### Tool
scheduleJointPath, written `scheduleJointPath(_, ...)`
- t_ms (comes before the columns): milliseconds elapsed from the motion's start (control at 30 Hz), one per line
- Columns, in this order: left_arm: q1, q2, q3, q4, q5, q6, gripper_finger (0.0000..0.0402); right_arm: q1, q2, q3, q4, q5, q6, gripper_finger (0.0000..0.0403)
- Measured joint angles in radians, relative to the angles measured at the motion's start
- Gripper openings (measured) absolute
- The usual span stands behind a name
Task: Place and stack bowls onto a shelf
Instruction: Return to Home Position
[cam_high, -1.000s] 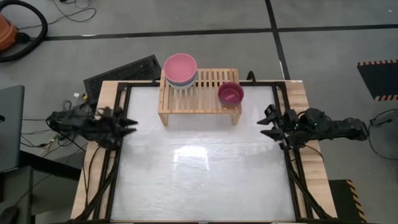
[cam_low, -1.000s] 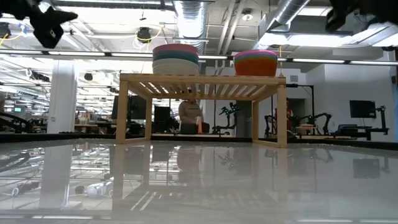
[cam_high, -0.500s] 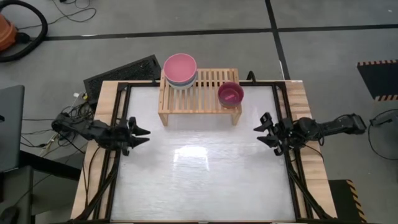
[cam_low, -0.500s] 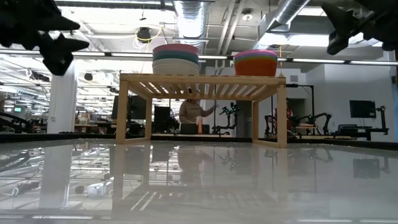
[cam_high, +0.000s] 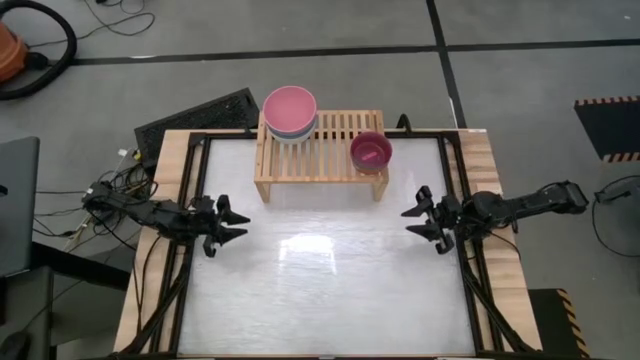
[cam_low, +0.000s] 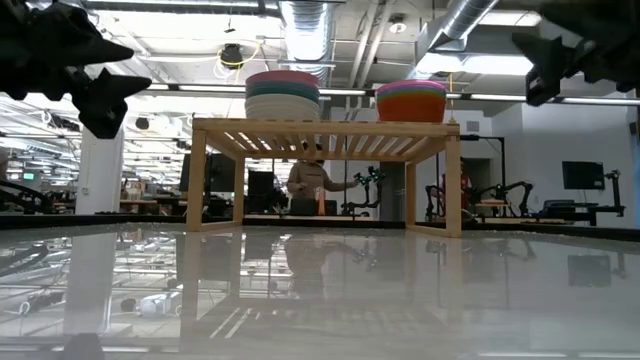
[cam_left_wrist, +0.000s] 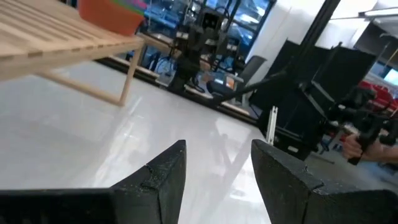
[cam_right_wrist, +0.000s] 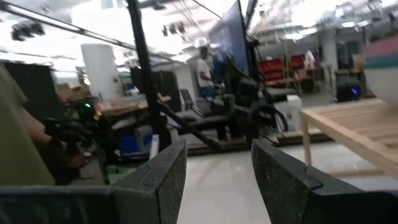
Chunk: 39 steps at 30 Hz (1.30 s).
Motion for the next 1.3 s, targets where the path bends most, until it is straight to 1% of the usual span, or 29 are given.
scheduleJointPath(167, 0.0, 0.001, 0.0, 0.005, -0.004, 0.011, 0.0167, -0.001, -0.001, 0.0, -0.059, 0.029, -0.014, 0.0207)
scheduleJointPath(367, 0.0, 0.001, -0.001, 0.006, 0.009, -0.003, 0.0167, -0.002, 0.0, 0.0, -0.177, 0.077, -0.026, 0.0207)
scheduleJointPath(533, 0.0, 0.001, -0.001, -0.013, 0.135, -0.027, 0.0167, -0.002, -0.001, 0.0, -0.276, 0.099, -0.026, 0.0209)
scheduleJointPath(733, 0.0, 0.001, -0.002, -0.026, 0.221, 0.042, 0.0167, -0.002, -0.001, 0.0, -0.406, 0.101, -0.008, 0.0214)
scheduleJointPath(800, 0.0, 0.001, -0.002, -0.028, 0.235, 0.053, 0.0167, -0.002, 0.0, 0.0, -0.447, 0.101, -0.006, 0.0214)
scheduleJointPath(967, 0.0, 0.001, -0.003, -0.026, 0.225, 0.074, 0.0167, 0.0, 0.0, -0.001, -0.459, 0.087, -0.004, 0.0214)
scheduleJointPath(1200, 0.0, 0.001, -0.003, -0.03, 0.259, 0.156, 0.0167, 0.0, 0.0, -0.001, -0.46, 0.084, -0.003, 0.0214)
scheduleJointPath(1300, 0.0, 0.001, -0.003, -0.031, 0.259, 0.153, 0.0167, 0.0, 0.0, -0.001, -0.461, 0.082, -0.003, 0.0214)
